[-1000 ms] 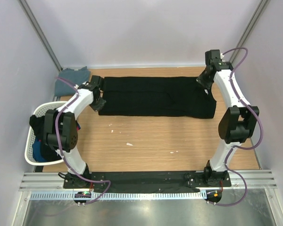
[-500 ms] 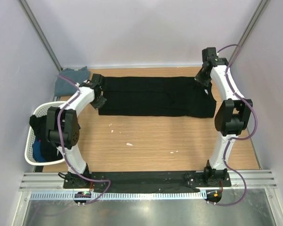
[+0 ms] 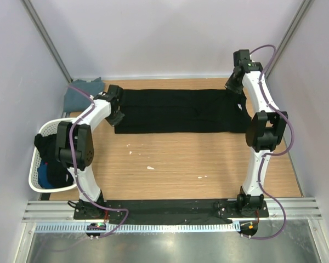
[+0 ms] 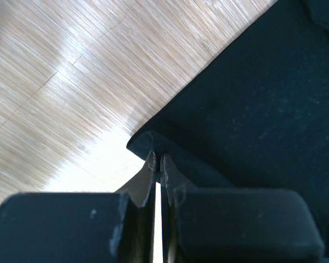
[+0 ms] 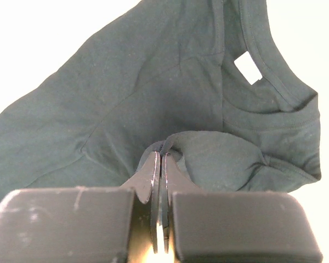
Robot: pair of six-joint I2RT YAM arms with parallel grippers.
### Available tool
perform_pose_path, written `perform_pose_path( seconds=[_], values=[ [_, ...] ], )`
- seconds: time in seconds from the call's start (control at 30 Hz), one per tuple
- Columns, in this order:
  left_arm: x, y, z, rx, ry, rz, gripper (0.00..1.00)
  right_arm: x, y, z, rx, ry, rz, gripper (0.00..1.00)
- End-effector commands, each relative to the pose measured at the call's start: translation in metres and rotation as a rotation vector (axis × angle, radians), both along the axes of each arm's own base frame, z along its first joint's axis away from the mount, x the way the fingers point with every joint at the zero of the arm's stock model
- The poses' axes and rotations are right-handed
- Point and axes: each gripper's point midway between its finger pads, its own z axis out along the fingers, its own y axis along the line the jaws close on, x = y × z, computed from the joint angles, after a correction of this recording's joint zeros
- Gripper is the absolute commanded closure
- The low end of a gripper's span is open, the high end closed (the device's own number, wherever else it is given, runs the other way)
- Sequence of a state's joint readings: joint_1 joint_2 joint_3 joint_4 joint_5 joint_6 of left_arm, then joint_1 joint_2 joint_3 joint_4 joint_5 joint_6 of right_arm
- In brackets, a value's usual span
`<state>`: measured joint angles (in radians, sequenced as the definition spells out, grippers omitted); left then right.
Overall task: Fold and stack the t-shirts
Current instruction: Fold the tshirt
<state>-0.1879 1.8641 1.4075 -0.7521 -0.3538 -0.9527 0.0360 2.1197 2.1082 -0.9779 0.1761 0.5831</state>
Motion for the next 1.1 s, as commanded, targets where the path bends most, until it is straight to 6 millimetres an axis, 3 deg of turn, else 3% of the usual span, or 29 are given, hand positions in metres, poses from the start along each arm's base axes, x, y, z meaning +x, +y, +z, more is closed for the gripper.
perform_pose_path(
  seconds=[0.0,0.23,0.67,1.07],
  values=[
    [0.016,0.008,0.011,0.037,-0.045,0.009,1.00,0.012,0.006,0.014,-0.039,-0.044,0.036,0.99],
    [0.024,0.008,0.006,0.050,-0.039,0.000,1.00,0.022,0.009,-0.004,-0.076,-0.015,0.059,0.99],
    [0.036,0.013,-0.001,0.064,-0.024,0.015,1.00,0.045,0.000,0.005,-0.120,-0.067,0.022,0.99],
    [0.044,0.012,-0.011,0.073,0.000,-0.008,1.00,0.052,0.004,-0.018,-0.106,-0.040,0.030,0.99]
  ],
)
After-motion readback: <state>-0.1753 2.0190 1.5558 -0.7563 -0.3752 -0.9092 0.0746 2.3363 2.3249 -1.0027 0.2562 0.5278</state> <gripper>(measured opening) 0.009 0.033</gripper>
